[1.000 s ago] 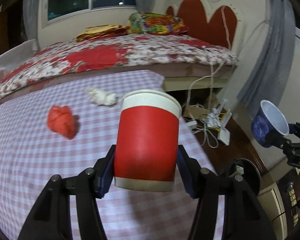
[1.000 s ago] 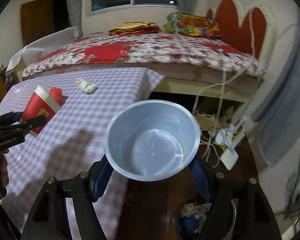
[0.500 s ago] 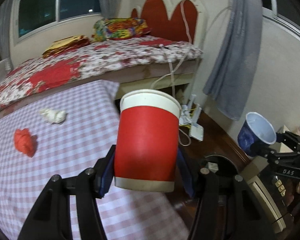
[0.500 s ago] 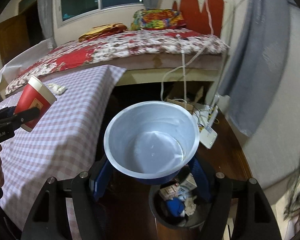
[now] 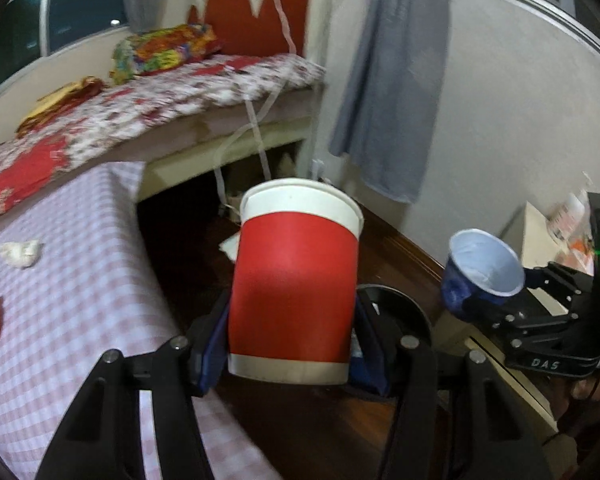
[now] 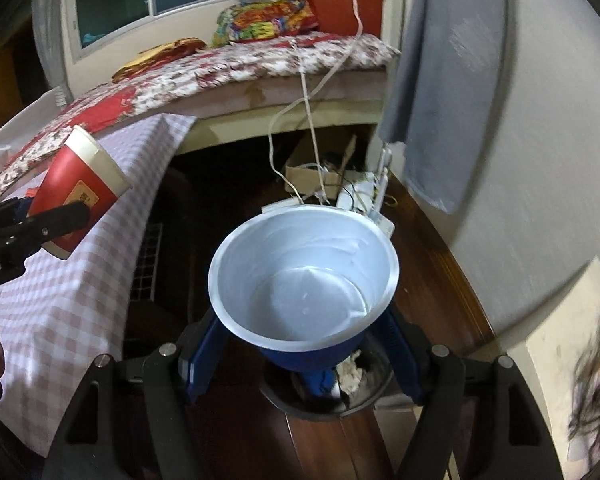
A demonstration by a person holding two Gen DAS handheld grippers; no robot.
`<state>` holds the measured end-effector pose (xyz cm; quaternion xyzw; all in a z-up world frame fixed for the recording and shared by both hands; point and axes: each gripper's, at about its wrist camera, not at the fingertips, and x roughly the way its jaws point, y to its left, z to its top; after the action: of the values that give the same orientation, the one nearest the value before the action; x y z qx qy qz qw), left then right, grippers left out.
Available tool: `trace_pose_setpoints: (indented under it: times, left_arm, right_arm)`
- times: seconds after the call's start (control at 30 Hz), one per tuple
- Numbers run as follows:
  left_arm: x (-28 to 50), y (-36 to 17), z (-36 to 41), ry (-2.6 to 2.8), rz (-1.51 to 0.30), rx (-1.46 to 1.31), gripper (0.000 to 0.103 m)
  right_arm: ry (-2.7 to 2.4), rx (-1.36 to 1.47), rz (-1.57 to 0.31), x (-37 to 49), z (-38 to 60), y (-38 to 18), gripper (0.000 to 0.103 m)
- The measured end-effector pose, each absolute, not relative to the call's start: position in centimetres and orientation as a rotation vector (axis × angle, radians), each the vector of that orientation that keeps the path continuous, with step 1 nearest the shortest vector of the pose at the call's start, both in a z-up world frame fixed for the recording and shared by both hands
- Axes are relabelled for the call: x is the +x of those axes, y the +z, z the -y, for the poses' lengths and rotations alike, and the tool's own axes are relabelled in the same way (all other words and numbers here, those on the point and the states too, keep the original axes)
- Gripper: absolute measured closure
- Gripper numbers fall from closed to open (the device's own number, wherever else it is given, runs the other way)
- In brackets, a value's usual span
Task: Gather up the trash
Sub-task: 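Carry the red cup and blue bowl over the black bin and release both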
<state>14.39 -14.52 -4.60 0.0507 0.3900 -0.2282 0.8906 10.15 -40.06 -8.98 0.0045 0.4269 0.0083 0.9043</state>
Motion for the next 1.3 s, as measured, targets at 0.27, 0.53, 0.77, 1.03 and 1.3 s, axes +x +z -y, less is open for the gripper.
trace_pose_setpoints:
  times: [0.27, 0.53, 0.77, 1.03, 1.3]
  left_arm:
    - [13.5, -8.5, 20.2, -0.593, -0.917, 0.143, 0.045]
    - [14.8, -12.2, 22.0, -0.603, -1.026, 0.178, 0.045]
    - [15.2, -14.7, 22.8, -0.6, -1.081, 0.172, 0.045]
    - [16.1, -18.0, 25.2, -0.61, -1.184, 0.208, 0.045]
    - [19.0, -22.3, 26.2, -0.649, -1.35, 0.112, 0.037]
  right_arm:
    - [-0.023, 0.008, -0.935, 9.1, 42.3, -12.3, 0.029]
    - [-0.038, 0.035, -0.988, 8.8, 44.3, -15.6, 0.029]
    - [-0.034, 0.034, -1.018, 9.4, 44.9, -17.8, 0.029]
    - [-0.014, 0.016, -1.068, 10.8, 45.1, -20.7, 0.029]
    - [0.066, -0.05, -1.148, 13.9, 45.6, -25.1, 0.028]
